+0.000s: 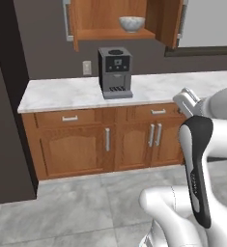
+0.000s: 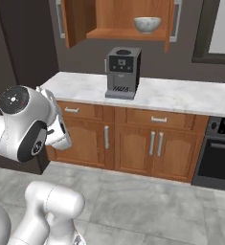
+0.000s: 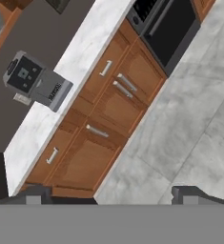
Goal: Move the bowls from the cabinet to the plates on the dining table.
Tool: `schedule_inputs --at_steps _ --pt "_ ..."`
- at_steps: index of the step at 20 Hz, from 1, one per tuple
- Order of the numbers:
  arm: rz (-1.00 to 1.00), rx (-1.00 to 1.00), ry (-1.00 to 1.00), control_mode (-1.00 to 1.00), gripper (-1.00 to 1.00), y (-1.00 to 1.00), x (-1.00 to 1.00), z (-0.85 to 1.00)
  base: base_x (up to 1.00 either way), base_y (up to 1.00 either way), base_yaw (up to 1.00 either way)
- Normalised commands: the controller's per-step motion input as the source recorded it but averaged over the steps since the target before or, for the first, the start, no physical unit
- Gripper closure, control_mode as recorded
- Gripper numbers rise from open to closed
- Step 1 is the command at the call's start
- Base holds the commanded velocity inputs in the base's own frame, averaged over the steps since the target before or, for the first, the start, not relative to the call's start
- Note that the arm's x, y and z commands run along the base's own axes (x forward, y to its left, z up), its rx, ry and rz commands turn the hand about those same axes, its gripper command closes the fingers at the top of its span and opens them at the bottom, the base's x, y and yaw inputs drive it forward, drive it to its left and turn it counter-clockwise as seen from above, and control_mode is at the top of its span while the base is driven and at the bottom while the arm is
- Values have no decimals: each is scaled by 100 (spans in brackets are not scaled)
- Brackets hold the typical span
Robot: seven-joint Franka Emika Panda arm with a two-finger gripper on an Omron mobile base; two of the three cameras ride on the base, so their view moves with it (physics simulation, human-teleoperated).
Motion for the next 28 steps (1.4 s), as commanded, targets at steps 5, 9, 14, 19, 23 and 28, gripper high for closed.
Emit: schedule_inputs --at_steps 5,9,14,19,23,28 --pt "0 0 0 100 -100 0 0 0 1 -38 -15" --pt "0 0 0 100 -100 0 0 0 11 -22 -16" --pt "0 0 0 100 -100 0 0 0 39 -15 0" --pt "0 0 0 100 -100 0 0 0 45 -29 5" --pt "0 0 0 100 -100 0 0 0 62 -25 0" --pt "0 0 0 100 -100 0 0 0 62 -25 0"
